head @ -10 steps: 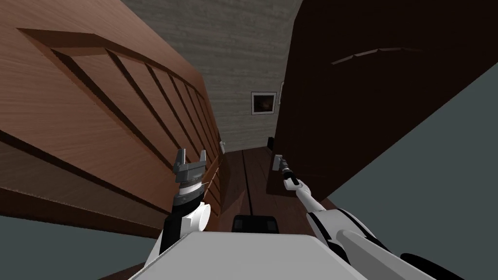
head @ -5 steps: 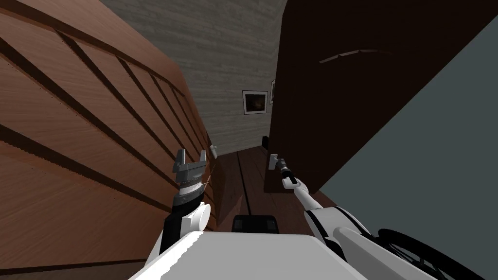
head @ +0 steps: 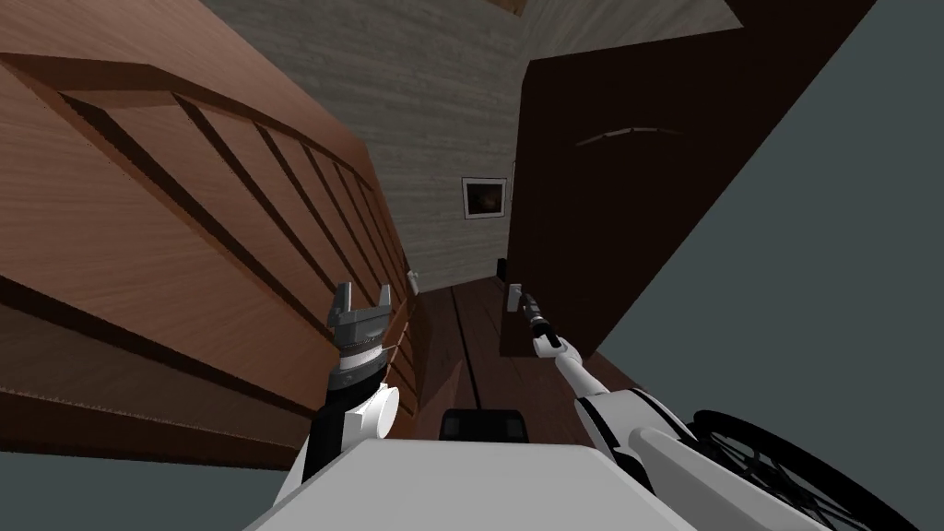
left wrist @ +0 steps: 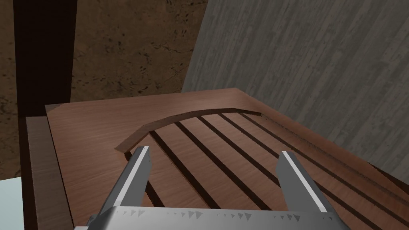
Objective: Push the door open
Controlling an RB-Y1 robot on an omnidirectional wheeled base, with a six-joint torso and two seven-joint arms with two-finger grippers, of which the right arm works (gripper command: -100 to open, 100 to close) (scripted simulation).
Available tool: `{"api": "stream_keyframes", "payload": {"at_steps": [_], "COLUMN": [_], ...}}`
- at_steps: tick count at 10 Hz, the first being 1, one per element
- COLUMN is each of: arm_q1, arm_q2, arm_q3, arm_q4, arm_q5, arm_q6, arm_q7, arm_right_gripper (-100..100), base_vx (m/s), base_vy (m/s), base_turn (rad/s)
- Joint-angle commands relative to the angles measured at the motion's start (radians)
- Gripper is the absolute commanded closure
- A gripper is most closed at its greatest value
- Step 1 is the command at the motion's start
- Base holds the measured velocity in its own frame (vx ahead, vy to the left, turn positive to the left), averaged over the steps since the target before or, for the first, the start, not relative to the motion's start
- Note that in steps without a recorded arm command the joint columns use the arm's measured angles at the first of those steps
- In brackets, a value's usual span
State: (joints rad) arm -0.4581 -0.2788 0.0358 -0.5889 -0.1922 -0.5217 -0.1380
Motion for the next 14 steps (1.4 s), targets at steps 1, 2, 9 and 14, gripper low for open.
{"api": "stream_keyframes", "payload": {"at_steps": [1,2,9,14], "arm_q1": [0.0,-0.001,0.004,0.004], "arm_q2": [0.003,0.004,0.006,0.005], "arm_q3": [0.007,0.011,-0.001,-0.004], "arm_q4": [-0.007,-0.009,-0.011,-0.008], "arm_q5": [0.003,0.005,0.002,0.001], "arm_q6": [0.005,0.006,0.0,-0.003], "arm_q7": [-0.002,-0.003,0.008,0.01], "arm_right_gripper": [-100,-100,-100,100], "base_vx": [-0.224,-0.202,0.092,0.097], "base_vy": [0.042,0.049,0.009,-0.007], "base_turn": [-0.009,-0.001,0.016,0.013]}}
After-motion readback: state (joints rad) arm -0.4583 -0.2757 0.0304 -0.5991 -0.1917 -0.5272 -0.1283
